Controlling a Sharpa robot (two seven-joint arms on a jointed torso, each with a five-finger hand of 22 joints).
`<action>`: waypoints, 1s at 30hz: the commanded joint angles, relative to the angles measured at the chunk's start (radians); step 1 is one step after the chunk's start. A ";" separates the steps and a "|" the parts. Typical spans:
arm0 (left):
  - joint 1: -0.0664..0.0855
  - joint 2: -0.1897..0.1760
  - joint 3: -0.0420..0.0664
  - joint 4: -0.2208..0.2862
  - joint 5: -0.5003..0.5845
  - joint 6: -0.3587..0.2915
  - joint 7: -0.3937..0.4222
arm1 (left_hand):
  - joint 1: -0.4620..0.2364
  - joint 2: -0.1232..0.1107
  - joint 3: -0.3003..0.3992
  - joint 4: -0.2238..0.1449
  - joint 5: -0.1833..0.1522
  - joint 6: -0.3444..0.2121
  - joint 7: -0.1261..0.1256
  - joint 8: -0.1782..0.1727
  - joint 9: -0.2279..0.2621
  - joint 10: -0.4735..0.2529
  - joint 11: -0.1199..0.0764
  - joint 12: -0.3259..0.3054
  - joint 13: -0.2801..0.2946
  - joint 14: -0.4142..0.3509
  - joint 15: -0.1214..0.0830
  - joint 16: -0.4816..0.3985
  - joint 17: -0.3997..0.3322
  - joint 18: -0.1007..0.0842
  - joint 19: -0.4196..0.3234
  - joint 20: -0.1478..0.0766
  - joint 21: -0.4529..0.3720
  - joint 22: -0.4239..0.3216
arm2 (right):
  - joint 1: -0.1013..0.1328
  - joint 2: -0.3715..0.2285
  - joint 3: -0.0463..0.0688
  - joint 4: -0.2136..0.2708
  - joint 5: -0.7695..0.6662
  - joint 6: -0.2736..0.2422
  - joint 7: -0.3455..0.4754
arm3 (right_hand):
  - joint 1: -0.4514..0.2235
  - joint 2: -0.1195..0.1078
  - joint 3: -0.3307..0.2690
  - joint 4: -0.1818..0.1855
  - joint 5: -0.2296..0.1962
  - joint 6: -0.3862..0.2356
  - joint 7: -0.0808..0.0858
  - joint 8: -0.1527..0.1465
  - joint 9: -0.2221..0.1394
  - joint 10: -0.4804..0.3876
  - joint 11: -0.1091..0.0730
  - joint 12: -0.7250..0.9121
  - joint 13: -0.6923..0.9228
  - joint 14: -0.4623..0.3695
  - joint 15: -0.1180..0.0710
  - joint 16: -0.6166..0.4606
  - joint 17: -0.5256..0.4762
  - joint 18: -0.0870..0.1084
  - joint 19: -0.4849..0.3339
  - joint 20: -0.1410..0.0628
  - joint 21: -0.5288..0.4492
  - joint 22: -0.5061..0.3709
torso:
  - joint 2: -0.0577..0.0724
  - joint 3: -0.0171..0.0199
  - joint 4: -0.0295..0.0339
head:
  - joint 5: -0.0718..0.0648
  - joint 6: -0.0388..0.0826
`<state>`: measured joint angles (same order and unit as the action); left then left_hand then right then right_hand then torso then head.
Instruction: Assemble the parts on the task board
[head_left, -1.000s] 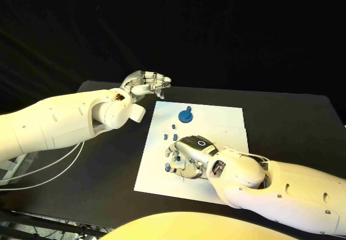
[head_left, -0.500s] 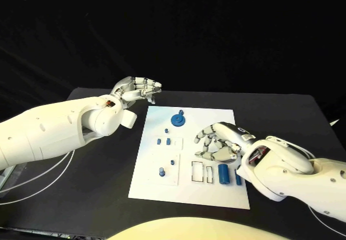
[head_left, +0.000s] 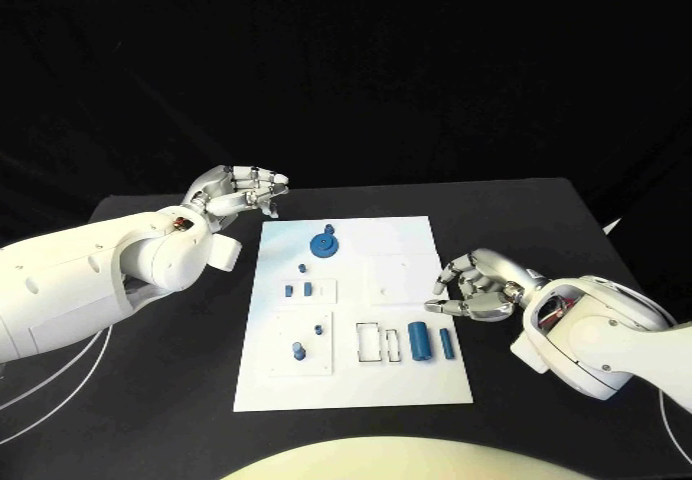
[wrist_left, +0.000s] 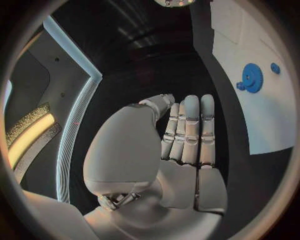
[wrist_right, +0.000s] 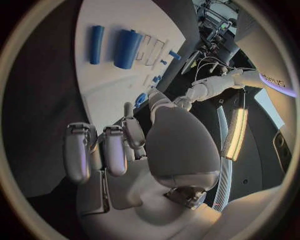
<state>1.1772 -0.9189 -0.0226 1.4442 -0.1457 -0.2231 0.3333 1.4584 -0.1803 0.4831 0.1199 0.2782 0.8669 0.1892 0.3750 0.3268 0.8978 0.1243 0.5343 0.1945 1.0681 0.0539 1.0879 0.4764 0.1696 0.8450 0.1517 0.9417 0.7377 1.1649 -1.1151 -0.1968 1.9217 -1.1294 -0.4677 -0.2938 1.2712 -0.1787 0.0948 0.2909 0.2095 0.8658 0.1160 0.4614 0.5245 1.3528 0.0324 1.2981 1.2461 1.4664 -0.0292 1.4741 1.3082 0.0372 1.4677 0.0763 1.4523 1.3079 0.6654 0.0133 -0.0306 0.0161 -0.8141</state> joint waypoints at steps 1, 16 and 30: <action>-0.002 0.001 0.000 0.001 0.001 0.018 0.016 | -0.012 0.002 -0.005 -0.002 -0.004 -0.010 0.001 0.006 0.001 -0.007 0.002 0.007 -0.002 -0.005 0.000 0.004 0.001 0.012 -0.006 0.001 -0.005 -0.001 | -0.020 -0.005 -0.002 0.006 -0.036 0.040 -0.080 | -0.015 0.002 -0.014 0.001 0.005 -0.003 -0.005 0.007 -0.002 0.012 0.000 0.011 0.014 0.064 -0.008 0.008 0.045 -0.017 0.066 -0.006 0.013 0.236 | -0.005 0.0011 -0.0059 | -0.011 -0.004; -0.007 0.000 -0.001 0.002 0.001 0.023 0.016 | -0.016 0.000 -0.007 0.000 -0.004 -0.011 0.001 0.007 0.001 -0.008 0.003 0.008 -0.002 -0.007 0.000 0.006 0.001 0.012 -0.008 0.002 -0.007 -0.002 | -0.067 0.050 -0.004 -0.003 -0.122 0.062 -0.157 | -0.070 0.044 -0.126 0.003 -0.013 0.005 -0.012 0.035 -0.016 0.026 -0.005 0.025 0.044 0.066 -0.011 0.018 0.065 -0.020 0.072 -0.008 0.034 0.241 | -0.002 -0.0010 -0.0037 | -0.014 -0.008; -0.007 -0.002 -0.001 0.002 0.001 0.029 0.012 | -0.017 0.000 -0.007 0.000 -0.004 -0.012 0.001 0.008 0.002 -0.008 0.003 0.009 -0.002 -0.007 0.001 0.006 0.002 0.012 -0.008 0.002 -0.008 -0.003 | -0.078 0.077 -0.004 -0.018 -0.178 0.151 -0.201 | -0.095 0.061 -0.182 0.004 -0.033 0.016 -0.017 0.053 -0.021 0.028 -0.009 0.023 0.051 0.067 -0.013 0.021 0.073 -0.021 0.074 -0.010 0.040 0.242 | -0.003 0.0002 -0.0035 | -0.009 -0.018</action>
<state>1.1701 -0.9213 -0.0242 1.4438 -0.1453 -0.2140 0.3359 1.4505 -0.1802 0.4831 0.1199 0.2782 0.8597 0.1893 0.3787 0.3276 0.8952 0.1270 0.5378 0.1937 1.0682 0.0539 1.0879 0.4771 0.1696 0.8451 0.1517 0.9399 0.7360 1.0888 -1.0420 -0.2006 1.9041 -1.2619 -0.3717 -0.4703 1.1879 -0.1167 -0.0807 0.2942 0.1826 0.8802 0.1021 0.5111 0.5042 1.3740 0.0249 1.3196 1.2963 1.4666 -0.0361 1.4915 1.3079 0.0220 1.4644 0.0732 1.4890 1.3075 0.6624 0.0128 -0.0341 0.0058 -0.8307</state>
